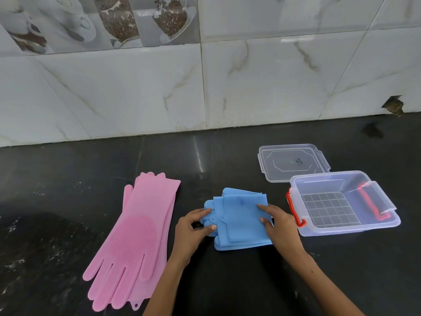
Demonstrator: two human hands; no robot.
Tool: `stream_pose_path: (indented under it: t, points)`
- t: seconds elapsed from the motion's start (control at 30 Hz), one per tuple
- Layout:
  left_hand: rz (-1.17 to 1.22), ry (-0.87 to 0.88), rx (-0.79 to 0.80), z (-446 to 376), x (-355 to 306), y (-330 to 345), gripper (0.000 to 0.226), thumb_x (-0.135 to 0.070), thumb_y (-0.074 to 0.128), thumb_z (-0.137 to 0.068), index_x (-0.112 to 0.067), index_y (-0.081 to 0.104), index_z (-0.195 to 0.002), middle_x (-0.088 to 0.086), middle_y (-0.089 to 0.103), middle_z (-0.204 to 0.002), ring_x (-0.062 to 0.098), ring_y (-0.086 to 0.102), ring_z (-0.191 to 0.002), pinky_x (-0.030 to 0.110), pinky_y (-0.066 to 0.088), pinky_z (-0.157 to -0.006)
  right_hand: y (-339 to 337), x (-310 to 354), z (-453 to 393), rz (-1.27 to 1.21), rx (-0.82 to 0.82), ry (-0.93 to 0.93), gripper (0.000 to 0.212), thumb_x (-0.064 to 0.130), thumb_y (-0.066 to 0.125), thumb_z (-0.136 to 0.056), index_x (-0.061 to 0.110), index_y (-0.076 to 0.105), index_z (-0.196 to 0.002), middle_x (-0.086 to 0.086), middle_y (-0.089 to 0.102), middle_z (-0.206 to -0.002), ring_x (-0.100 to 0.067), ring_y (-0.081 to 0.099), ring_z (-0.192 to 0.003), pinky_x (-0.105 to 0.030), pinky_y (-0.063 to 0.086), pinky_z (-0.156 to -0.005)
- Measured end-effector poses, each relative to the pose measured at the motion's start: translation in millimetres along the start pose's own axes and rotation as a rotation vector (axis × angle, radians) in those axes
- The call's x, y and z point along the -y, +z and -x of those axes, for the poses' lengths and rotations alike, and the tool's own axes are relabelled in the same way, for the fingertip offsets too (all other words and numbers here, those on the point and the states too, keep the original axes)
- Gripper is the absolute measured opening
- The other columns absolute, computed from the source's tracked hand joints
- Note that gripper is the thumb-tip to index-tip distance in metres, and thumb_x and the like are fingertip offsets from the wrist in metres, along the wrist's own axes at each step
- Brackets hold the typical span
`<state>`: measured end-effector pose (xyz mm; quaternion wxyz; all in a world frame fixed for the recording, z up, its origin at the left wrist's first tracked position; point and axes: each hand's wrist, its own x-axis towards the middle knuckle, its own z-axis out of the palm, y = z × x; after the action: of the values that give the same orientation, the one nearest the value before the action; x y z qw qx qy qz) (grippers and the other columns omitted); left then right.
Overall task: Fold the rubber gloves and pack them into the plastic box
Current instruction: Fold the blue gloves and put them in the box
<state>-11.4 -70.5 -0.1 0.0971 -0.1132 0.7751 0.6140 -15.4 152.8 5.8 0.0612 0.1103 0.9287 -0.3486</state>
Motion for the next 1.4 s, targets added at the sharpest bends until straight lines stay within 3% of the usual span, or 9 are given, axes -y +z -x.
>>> stream_pose_path:
  t: [0.13,0.23,0.37,0.5,0.83,0.93,1.07,1.27,1.4]
  points:
    - [0.136,-0.014,-0.041,2,-1,3,0.044,-0.003,0.078,-0.072,-0.024,0.07,-0.11,-0.009,0.062,-0.121,0.013,0.063,-0.108,0.042,0.054,-0.094,1,1,2,-0.019,-0.028,0.005,0.04,0.013,0.061,-0.09,0.018,0.056,-0.129,-0.005,0.053,-0.138,-0.023,0.053,-0.123,-0.034,0.042,-0.104]
    - [0.148,0.021,-0.061,2,-6,4,0.048,-0.001,0.077,-0.073,-0.028,0.068,-0.11,-0.009,0.063,-0.121,0.012,0.064,-0.108,0.035,0.054,-0.093,1,3,6,-0.021,-0.05,-0.006,0.041,0.013,0.061,-0.089,0.018,0.056,-0.129,-0.004,0.053,-0.138,-0.022,0.053,-0.122,-0.032,0.043,-0.103]
    - [0.14,0.065,-0.059,6,-14,0,0.049,-0.002,0.077,-0.074,-0.036,0.063,-0.107,-0.01,0.065,-0.117,0.005,0.067,-0.1,0.019,0.056,-0.079,-1,8,10,-0.015,-0.056,-0.028,0.042,0.014,0.06,-0.09,0.018,0.054,-0.131,-0.003,0.051,-0.139,-0.021,0.051,-0.125,-0.032,0.042,-0.104]
    - [0.137,0.102,-0.066,16,-24,-8,0.049,0.0,0.074,-0.076,-0.036,0.062,-0.107,-0.01,0.066,-0.114,0.001,0.067,-0.097,0.015,0.056,-0.075,-9,17,15,-0.043,-0.072,-0.078,0.042,0.015,0.061,-0.09,0.017,0.054,-0.131,-0.003,0.052,-0.139,-0.021,0.051,-0.125,-0.033,0.04,-0.106]
    - [0.138,0.188,-0.118,36,-76,0,0.049,0.003,0.074,-0.075,-0.017,0.064,-0.118,-0.007,0.069,-0.108,0.003,0.069,-0.092,0.015,0.057,-0.076,-69,31,19,-0.194,-0.107,-0.221,0.04,0.011,0.063,-0.088,0.016,0.057,-0.128,-0.004,0.055,-0.135,-0.02,0.056,-0.117,-0.034,0.045,-0.104]
    - [0.135,0.211,-0.129,41,-94,19,0.05,0.004,0.075,-0.074,-0.018,0.065,-0.118,-0.007,0.07,-0.105,0.002,0.069,-0.09,0.015,0.057,-0.074,-96,23,18,-0.215,-0.125,-0.254,0.038,0.011,0.063,-0.088,0.017,0.059,-0.126,-0.003,0.056,-0.134,-0.019,0.055,-0.117,-0.03,0.043,-0.102]
    - [0.152,0.232,-0.126,44,-115,51,0.051,0.005,0.077,-0.071,-0.021,0.067,-0.113,-0.01,0.074,-0.095,0.003,0.07,-0.087,0.01,0.054,-0.066,-138,4,13,-0.232,-0.142,-0.268,0.036,0.011,0.065,-0.087,0.019,0.062,-0.121,0.001,0.061,-0.125,-0.013,0.058,-0.107,-0.016,0.044,-0.087]
    - [0.157,0.218,-0.069,35,-144,113,0.049,0.005,0.079,-0.068,-0.026,0.069,-0.104,-0.01,0.076,-0.087,0.004,0.071,-0.081,0.012,0.054,-0.064,-197,-39,-4,-0.225,-0.161,-0.229,0.034,0.011,0.069,-0.083,0.02,0.067,-0.115,0.005,0.065,-0.099,-0.008,0.058,-0.087,-0.019,0.04,-0.077]
    - [0.099,0.181,-0.063,25,-149,162,0.05,0.007,0.08,-0.067,-0.019,0.069,-0.108,-0.007,0.076,-0.084,0.008,0.071,-0.081,0.021,0.057,-0.071,-217,-73,-17,-0.186,-0.163,-0.171,0.034,0.009,0.068,-0.084,0.015,0.066,-0.118,-0.001,0.066,-0.111,-0.01,0.057,-0.089,-0.021,0.041,-0.078]
